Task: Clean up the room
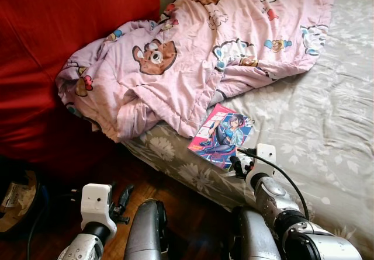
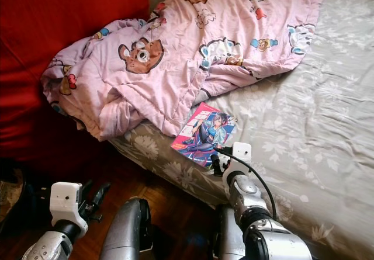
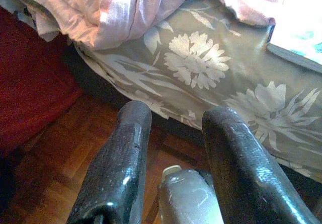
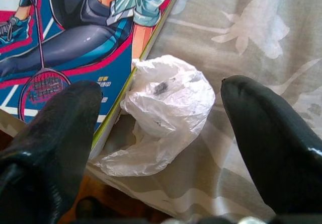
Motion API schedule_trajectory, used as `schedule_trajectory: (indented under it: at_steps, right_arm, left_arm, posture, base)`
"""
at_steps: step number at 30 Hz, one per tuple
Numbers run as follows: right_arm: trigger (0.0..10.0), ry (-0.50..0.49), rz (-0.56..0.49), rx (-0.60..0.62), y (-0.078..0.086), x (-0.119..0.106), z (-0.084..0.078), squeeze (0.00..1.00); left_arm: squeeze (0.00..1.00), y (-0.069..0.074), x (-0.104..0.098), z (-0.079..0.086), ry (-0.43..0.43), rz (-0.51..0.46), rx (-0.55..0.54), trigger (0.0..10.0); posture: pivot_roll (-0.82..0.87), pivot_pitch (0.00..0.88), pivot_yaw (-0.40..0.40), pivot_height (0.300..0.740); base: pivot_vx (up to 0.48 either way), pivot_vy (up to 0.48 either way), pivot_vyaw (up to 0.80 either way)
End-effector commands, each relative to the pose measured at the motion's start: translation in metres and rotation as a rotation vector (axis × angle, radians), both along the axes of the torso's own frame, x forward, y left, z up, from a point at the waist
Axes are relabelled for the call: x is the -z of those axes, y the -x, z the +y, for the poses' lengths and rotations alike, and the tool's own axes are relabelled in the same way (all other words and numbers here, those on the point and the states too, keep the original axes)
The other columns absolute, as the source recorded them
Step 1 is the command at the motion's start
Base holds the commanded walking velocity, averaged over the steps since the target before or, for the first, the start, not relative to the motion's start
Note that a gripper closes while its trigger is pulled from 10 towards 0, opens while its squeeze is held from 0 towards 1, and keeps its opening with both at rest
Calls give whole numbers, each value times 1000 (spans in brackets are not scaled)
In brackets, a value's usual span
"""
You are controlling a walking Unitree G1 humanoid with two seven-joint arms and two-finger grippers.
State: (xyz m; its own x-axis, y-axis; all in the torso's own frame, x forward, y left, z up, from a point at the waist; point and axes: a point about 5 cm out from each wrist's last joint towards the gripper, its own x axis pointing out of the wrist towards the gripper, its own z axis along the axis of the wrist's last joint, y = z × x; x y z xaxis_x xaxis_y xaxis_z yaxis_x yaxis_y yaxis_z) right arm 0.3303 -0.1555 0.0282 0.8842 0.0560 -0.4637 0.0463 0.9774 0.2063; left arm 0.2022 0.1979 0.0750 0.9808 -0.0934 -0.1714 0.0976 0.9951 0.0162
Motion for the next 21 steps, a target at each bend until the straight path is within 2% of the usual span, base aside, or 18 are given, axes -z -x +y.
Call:
schedule_trajectory:
  at_steps: [1, 2, 3, 6, 7, 8, 14, 15, 16, 17, 18, 21]
  right_arm:
    - [10000, -8, 36, -4, 5, 7, 5, 0]
    - [10000, -7, 36, -5, 5, 7, 5, 0]
    - [0, -13, 28, 3, 4, 5, 4, 0]
    - [0, -18, 19, 6, 2, 3, 5, 0]
    - [784, -19, 17, 4, 2, 3, 5, 0]
    - [10000, -13, 17, -5, 2, 3, 6, 0]
    - [9961, -16, 21, 4, 3, 4, 6, 0]
    - [7098, -16, 24, 6, 3, 5, 6, 0]
    - [2471, -12, 29, 6, 4, 6, 5, 0]
    - [2471, -10, 32, 6, 4, 6, 5, 0]
    - [0, -6, 35, 5, 5, 7, 5, 0]
    - [0, -2, 40, 7, 6, 8, 3, 0]
  left_arm:
    - [0, 6, 0, 4, -7, 17, -9, 10000]
    - [0, 7, -1, 4, -8, 16, -9, 10000]
    - [0, 8, -2, 3, -9, 18, -10, 10000]
    - [0, 9, -2, 3, -10, 23, -13, 10000]
    - [0, 9, -2, 4, -10, 24, -14, 10000]
    - [0, 9, -2, 4, -11, 26, -15, 10000]
    - [0, 9, -2, 3, -9, 30, -13, 10000]
    - [0, 9, -2, 4, -9, 31, -14, 10000]
    - [0, 9, -2, 4, -10, 31, -15, 10000]
    - [0, 9, -2, 5, -10, 32, -16, 10000]
    - [0, 9, -2, 5, -11, 32, -18, 10000]
    - [0, 10, -2, 6, -12, 33, -21, 10000]
  posture:
    - [194, 298, 54, 610]
    - [197, 301, 53, 610]
    - [200, 302, 54, 610]
    - [200, 308, 55, 610]
    - [200, 308, 55, 610]
    - [198, 309, 54, 610]
    - [196, 308, 56, 610]
    - [195, 308, 55, 610]
    - [195, 308, 55, 610]
    - [195, 308, 55, 610]
    - [196, 308, 54, 610]
    - [197, 309, 54, 610]
  base:
    - [0, 0, 0]
    - [0, 0, 0]
    - [0, 0, 0]
    - [0, 0, 0]
    - [0, 0, 0]
    - [0, 0, 0]
    - [0, 0, 0]
    - [0, 0, 0]
    - [0, 0, 0]
    - [0, 0, 0]
    - [0, 0, 0]
    - [0, 0, 0]
